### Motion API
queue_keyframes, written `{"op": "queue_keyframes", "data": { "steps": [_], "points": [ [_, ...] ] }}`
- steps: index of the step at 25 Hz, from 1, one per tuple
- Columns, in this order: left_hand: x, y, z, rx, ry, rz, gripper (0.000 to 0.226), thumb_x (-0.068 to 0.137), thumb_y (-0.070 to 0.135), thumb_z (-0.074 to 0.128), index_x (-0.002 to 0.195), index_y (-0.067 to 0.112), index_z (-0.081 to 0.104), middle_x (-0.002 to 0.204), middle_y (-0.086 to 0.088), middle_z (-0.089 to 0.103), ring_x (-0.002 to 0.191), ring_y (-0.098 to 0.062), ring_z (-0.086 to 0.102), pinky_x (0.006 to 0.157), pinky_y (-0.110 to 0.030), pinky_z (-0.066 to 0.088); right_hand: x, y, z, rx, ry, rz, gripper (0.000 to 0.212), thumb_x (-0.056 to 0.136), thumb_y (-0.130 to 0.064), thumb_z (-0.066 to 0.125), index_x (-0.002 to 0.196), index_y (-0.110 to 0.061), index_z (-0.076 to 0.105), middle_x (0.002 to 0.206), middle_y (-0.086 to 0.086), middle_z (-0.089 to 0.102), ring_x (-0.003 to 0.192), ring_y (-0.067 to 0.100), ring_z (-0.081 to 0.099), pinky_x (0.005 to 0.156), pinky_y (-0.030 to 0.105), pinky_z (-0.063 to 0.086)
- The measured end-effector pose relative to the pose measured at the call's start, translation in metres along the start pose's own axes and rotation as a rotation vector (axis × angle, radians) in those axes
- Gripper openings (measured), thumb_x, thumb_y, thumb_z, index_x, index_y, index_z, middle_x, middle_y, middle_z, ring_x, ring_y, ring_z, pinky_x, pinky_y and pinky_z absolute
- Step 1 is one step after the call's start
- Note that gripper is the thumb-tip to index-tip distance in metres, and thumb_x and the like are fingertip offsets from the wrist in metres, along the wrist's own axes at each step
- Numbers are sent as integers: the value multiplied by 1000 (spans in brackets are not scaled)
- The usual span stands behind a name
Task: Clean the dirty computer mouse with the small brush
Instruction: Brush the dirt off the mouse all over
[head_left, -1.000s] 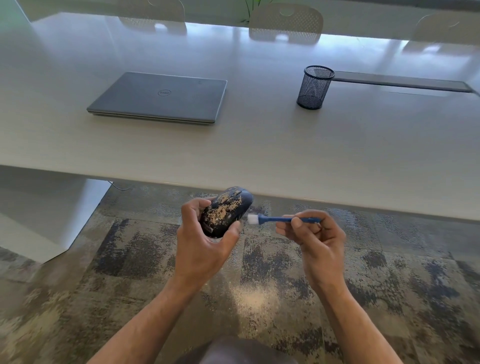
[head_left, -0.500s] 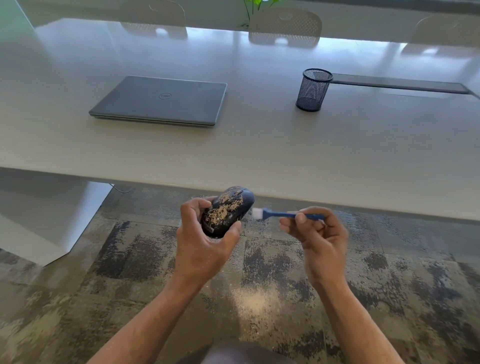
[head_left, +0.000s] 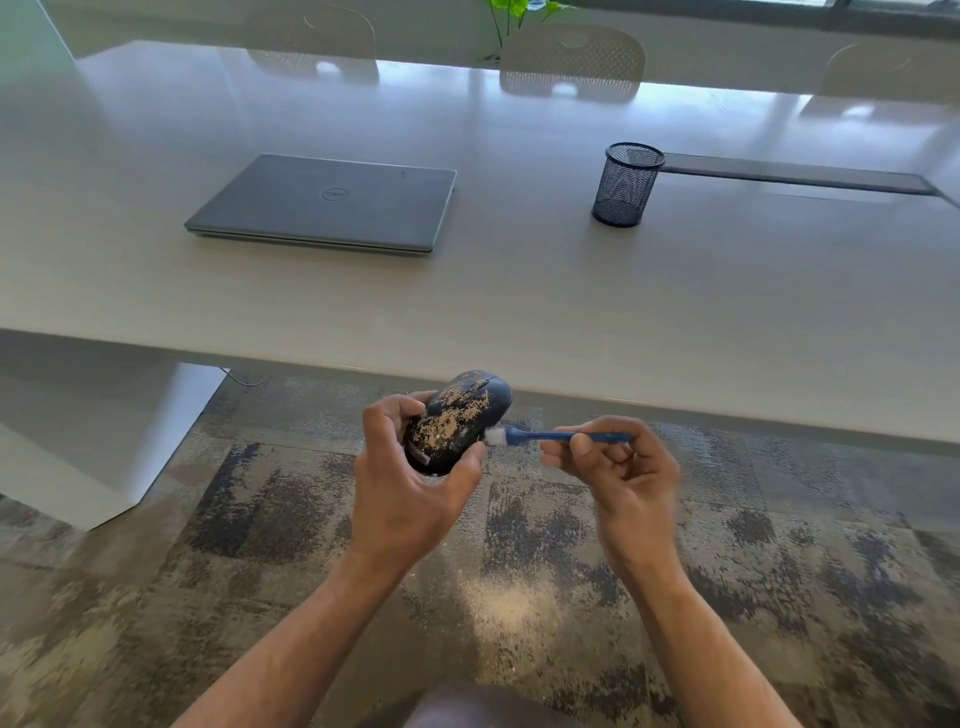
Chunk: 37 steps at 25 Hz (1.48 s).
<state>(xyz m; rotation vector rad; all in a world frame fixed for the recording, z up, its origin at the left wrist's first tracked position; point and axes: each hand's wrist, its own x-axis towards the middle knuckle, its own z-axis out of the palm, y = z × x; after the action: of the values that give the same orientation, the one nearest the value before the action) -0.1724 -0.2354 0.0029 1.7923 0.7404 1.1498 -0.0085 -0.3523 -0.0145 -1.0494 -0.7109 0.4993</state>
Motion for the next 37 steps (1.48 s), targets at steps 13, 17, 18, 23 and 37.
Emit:
{"op": "queue_keyframes", "data": {
  "steps": [13, 17, 18, 23, 37],
  "points": [
    [-5, -4, -3, 21, 8, 60, 70, 71, 9, 86, 113, 32, 35, 115, 6, 55, 97, 2, 65, 72, -8, 52, -19, -12, 16, 26, 86, -14, 16, 86, 0, 66, 94, -13, 73, 83, 11, 77, 78, 28, 79, 78, 38, 64],
    [-8, -4, -1, 40, 0, 86, 70, 70, 16, 86, 116, 30, 34, 118, 9, 54, 98, 2, 65, 74, -9, 53, -2, -35, 12, 5, 129, -13, 10, 87, -8, 68, 96, -10, 71, 76, 3, 77, 74, 22, 78, 74, 35, 64],
    [-9, -4, 0, 41, -4, 94, 71, 70, 15, 86, 117, 30, 34, 119, 10, 53, 99, 2, 65, 75, -10, 53, 0, -39, 13, 3, 126, -4, 11, 88, -12, 69, 97, -14, 74, 77, 5, 78, 73, 22, 79, 73, 33, 64],
    [-11, -5, 1, 79, -14, 137, 73, 70, 11, 89, 117, 25, 35, 120, 14, 49, 100, 6, 64, 75, -8, 53, 1, -37, 31, -138, 65, 20, 14, 91, -12, 73, 98, -23, 78, 78, 10, 79, 73, 25, 79, 69, 33, 64],
    [-12, -4, -2, 62, 15, 109, 68, 72, 30, 82, 120, 26, 35, 115, 2, 54, 100, 4, 62, 74, -7, 51, 14, -46, 26, -248, 247, 74, 6, 94, -8, 72, 100, -9, 74, 74, 8, 79, 70, 25, 79, 66, 37, 66]
  ]
}}
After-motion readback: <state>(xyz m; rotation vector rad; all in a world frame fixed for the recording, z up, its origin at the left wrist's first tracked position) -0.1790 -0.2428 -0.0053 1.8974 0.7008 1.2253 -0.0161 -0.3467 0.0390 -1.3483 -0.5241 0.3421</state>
